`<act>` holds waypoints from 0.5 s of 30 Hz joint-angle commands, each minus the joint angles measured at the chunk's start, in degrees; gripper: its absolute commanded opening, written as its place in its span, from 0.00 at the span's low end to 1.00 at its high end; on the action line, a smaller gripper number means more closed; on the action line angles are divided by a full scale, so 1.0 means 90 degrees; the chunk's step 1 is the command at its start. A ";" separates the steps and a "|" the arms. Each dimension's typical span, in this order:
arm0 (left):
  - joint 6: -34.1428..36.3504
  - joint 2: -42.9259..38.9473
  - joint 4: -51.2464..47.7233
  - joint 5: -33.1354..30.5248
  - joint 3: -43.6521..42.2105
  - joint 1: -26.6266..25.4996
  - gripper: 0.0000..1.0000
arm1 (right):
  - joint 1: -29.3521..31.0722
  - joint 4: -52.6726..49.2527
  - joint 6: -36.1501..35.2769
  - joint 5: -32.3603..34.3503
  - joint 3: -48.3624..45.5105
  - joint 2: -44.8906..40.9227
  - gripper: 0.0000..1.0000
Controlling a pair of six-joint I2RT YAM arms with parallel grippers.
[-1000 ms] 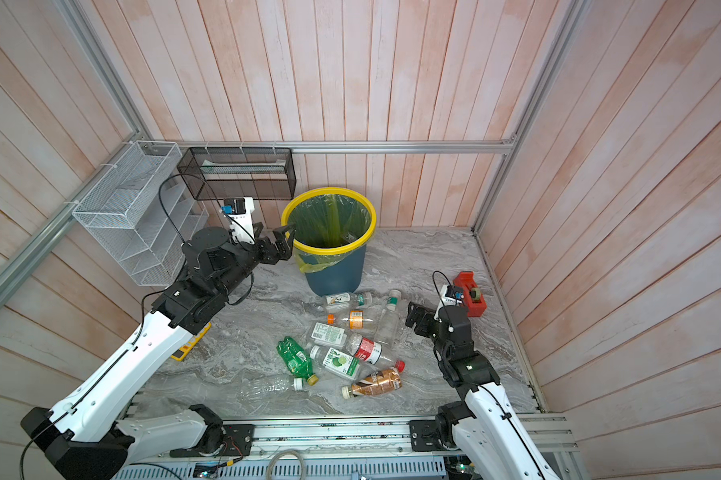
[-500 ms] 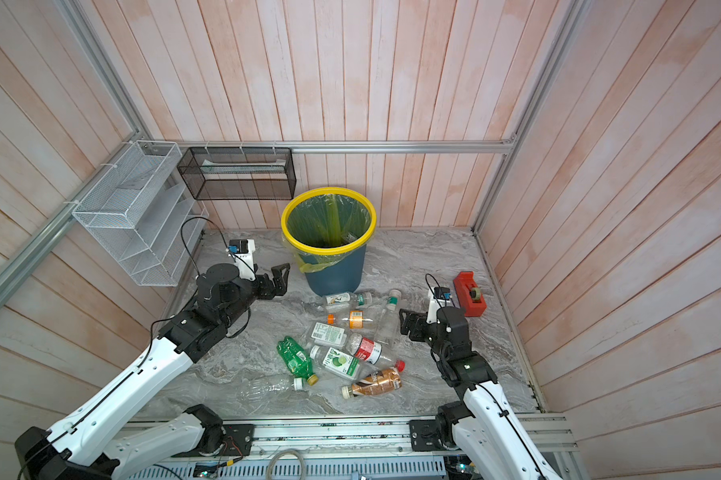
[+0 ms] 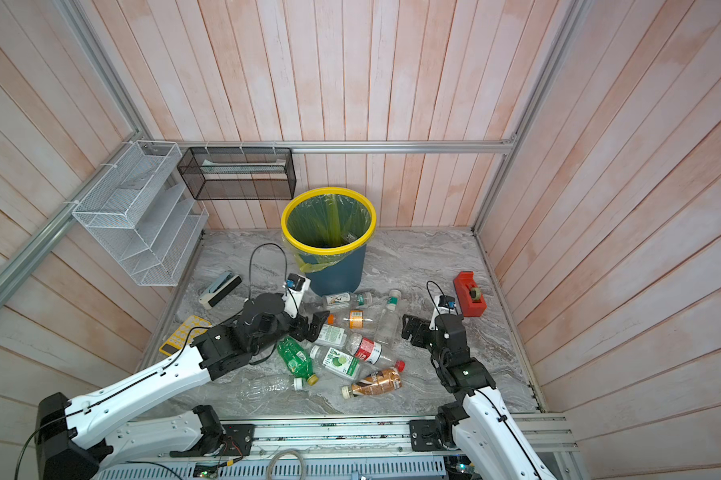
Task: Throw the plastic bottles in the bin
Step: 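Move the left gripper down to the brown Nescafe coffee bottle, then grasp the brown Nescafe bottle with the left gripper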
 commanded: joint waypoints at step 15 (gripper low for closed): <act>0.1931 0.3647 -0.1639 0.0444 0.1961 -0.2509 0.82 | -0.0114 0.0285 0.0282 0.0463 -0.0198 0.0036 0.95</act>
